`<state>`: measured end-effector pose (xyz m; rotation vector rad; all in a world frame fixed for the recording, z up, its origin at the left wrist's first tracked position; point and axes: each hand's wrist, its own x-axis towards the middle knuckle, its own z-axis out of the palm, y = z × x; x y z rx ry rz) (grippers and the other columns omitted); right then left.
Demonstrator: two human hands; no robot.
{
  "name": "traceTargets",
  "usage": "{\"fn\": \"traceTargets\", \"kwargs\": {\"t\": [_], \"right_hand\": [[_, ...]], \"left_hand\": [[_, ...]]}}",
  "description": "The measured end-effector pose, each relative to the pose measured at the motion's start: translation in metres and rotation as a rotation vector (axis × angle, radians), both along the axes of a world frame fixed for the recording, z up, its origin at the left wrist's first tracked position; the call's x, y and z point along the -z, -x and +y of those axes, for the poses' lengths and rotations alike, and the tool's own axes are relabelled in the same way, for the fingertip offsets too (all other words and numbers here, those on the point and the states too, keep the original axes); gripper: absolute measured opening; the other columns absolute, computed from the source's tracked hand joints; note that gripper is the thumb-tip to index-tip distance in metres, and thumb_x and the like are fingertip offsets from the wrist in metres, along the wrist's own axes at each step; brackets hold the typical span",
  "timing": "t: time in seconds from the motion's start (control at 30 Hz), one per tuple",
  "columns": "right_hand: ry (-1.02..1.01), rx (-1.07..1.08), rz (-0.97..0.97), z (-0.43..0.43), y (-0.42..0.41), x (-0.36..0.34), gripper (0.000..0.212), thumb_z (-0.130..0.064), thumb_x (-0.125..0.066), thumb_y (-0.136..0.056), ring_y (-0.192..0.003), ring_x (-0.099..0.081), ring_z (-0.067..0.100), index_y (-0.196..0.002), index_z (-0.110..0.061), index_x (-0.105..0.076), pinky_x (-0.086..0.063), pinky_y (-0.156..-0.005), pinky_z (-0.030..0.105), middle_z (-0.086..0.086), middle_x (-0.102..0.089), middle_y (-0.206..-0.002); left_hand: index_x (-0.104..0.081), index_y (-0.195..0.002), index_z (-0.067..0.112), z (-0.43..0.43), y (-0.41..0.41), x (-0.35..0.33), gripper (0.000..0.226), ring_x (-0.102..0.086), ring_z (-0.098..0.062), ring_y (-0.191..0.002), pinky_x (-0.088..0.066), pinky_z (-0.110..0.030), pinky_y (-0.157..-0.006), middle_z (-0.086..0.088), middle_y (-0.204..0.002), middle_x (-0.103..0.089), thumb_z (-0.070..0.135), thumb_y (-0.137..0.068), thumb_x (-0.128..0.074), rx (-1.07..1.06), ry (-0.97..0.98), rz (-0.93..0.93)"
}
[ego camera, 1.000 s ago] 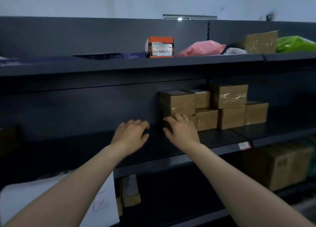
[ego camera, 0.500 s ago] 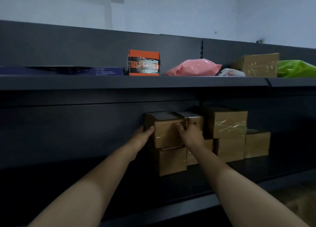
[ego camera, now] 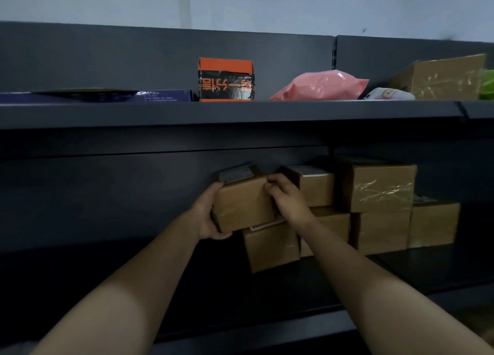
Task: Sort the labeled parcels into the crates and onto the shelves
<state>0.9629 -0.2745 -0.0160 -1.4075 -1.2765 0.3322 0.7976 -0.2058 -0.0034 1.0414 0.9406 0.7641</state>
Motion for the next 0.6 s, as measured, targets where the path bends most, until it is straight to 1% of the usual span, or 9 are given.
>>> {"fn": "traceTargets", "kwargs": {"t": [0.07,0.13,0.2,0.23,0.3,0.37,0.43,0.53,0.6], "right_hand": [[0.044,0.019,-0.083,0.006,0.003,0.005,0.026,-0.022,-0.046,-0.101,-0.114,-0.054,0.023,-0.123,-0.016,-0.058,-0.041,-0.086,0.025,0.003,-0.059,-0.114],[0.155,0.137,-0.259,0.009,0.002,0.01,0.032,-0.023,-0.047,-0.1,-0.117,-0.054,0.027,-0.129,-0.013,-0.056,-0.042,-0.091,0.028,0.01,-0.058,-0.126],[0.321,0.232,-0.394,0.01,0.005,0.014,0.041,-0.032,-0.053,-0.096,-0.121,-0.05,0.032,-0.133,-0.014,-0.052,-0.043,-0.097,0.032,0.016,-0.05,-0.134],[0.426,0.253,-0.45,0.01,0.01,0.017,0.051,-0.042,-0.056,-0.091,-0.124,-0.045,0.034,-0.135,-0.017,-0.049,-0.042,-0.1,0.036,0.016,-0.043,-0.138],[0.642,0.282,-0.565,0.01,0.024,0.022,0.081,-0.066,-0.059,-0.08,-0.132,-0.033,0.038,-0.145,-0.024,-0.034,-0.037,-0.105,0.043,0.016,-0.027,-0.148],[0.78,0.348,-0.666,0.011,0.039,0.027,0.1,-0.077,-0.057,-0.072,-0.138,-0.02,0.043,-0.151,-0.028,-0.019,-0.027,-0.107,0.051,0.018,-0.009,-0.156],[0.852,0.419,-0.712,0.011,0.05,0.03,0.098,-0.076,-0.056,-0.073,-0.139,-0.014,0.043,-0.152,-0.03,-0.019,-0.023,-0.106,0.055,0.018,-0.005,-0.158],[0.837,0.423,-0.735,0.013,0.062,0.033,0.082,-0.067,-0.056,-0.075,-0.136,-0.02,0.039,-0.147,-0.036,-0.03,-0.027,-0.1,0.054,0.013,-0.019,-0.154],[0.797,0.382,-0.762,0.012,0.074,0.036,0.08,-0.066,-0.056,-0.075,-0.135,-0.022,0.037,-0.145,-0.04,-0.031,-0.027,-0.099,0.052,0.011,-0.023,-0.153]], "left_hand": [[-0.056,-0.116,0.018,0.001,0.017,0.005,0.054,-0.054,-0.03,-0.096,-0.044,-0.044,-0.075,-0.011,-0.109,-0.058,0.055,-0.076,-0.063,-0.064,-0.002,-0.001],[-0.06,-0.102,0.017,0.003,0.034,0.011,0.043,-0.057,-0.027,-0.081,-0.046,-0.038,-0.074,-0.01,-0.089,-0.063,0.053,-0.079,-0.058,-0.104,-0.003,0.015],[-0.06,-0.086,0.015,-0.003,0.052,0.015,0.036,-0.061,-0.024,-0.059,-0.051,-0.026,-0.054,-0.007,-0.064,-0.065,0.05,-0.084,-0.054,-0.133,0.004,0.013],[-0.059,-0.087,0.014,-0.006,0.06,0.017,0.035,-0.06,-0.024,-0.057,-0.05,-0.024,-0.048,-0.007,-0.062,-0.065,0.048,-0.085,-0.054,-0.145,0.0,0.01],[-0.058,-0.104,0.014,-0.005,0.078,0.025,0.039,-0.057,-0.024,-0.07,-0.044,-0.029,-0.056,-0.008,-0.08,-0.062,0.049,-0.085,-0.057,-0.166,-0.004,0.039],[-0.056,-0.107,0.015,-0.006,0.094,0.034,0.041,-0.054,-0.024,-0.077,-0.043,-0.029,-0.058,-0.008,-0.087,-0.059,0.048,-0.083,-0.06,-0.147,0.007,0.092],[-0.056,-0.102,0.014,-0.007,0.105,0.043,0.037,-0.054,-0.024,-0.078,-0.048,-0.029,-0.055,-0.01,-0.088,-0.058,0.045,-0.082,-0.062,-0.132,0.023,0.139],[-0.055,-0.111,0.015,-0.009,0.118,0.052,0.045,-0.055,-0.026,-0.086,-0.044,-0.035,-0.063,-0.011,-0.097,-0.059,0.043,-0.078,-0.065,-0.11,0.038,0.131],[-0.056,-0.116,0.016,-0.009,0.126,0.055,0.049,-0.055,-0.026,-0.091,-0.043,-0.036,-0.065,-0.011,-0.102,-0.06,0.042,-0.076,-0.066,-0.082,0.03,0.103]]}}
